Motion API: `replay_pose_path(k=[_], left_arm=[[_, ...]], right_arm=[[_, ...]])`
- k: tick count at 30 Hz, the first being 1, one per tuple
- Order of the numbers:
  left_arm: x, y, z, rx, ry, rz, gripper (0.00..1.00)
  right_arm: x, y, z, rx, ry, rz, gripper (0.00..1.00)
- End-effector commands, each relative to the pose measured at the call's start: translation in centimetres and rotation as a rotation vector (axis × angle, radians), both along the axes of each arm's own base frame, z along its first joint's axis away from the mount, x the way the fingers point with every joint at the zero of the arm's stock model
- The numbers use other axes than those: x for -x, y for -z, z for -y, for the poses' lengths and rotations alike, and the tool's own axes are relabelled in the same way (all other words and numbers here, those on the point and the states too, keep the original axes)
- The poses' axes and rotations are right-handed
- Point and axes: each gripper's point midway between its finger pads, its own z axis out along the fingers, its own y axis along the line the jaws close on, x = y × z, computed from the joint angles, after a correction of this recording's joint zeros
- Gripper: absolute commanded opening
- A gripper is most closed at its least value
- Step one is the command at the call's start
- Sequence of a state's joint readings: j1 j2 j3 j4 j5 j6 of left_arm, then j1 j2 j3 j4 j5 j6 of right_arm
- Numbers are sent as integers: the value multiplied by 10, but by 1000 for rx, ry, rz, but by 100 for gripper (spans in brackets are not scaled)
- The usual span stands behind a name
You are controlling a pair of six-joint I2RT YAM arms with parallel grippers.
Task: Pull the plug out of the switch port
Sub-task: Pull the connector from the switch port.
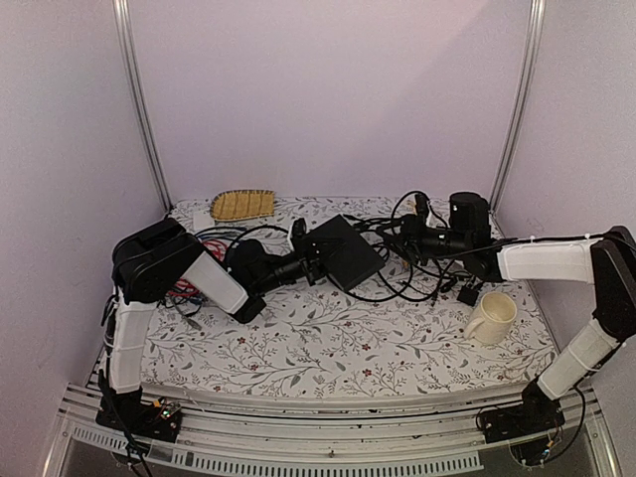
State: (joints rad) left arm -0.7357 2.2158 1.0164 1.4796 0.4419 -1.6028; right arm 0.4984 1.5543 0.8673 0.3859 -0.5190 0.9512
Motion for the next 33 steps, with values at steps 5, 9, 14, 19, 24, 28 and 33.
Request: replay_pose_path(k=[5, 9, 14, 19, 24, 28, 33], left_arm=[[9, -49, 1, 105, 22, 120, 0], [9, -48, 1, 105, 21, 117, 0], [9, -47, 2, 106, 22, 112, 0], [10, -46, 4, 107, 26, 111, 0], [11, -45, 5, 106, 28, 111, 0], [11, -44, 5, 107, 28, 108, 0], [12, -44, 5, 108, 29, 107, 0]], right_arm=[[-11, -20, -25, -96, -61, 40, 48], [-14, -17, -32, -108, -71, 28, 48], [-16, -13, -36, -113, -76, 24, 48], [-19, -12, -40, -120, -80, 18, 48], [-22, -12, -43, -125, -80, 16, 47], [-24, -13, -46, -131, -80, 17, 46], [-26, -13, -48, -134, -84, 14, 42]])
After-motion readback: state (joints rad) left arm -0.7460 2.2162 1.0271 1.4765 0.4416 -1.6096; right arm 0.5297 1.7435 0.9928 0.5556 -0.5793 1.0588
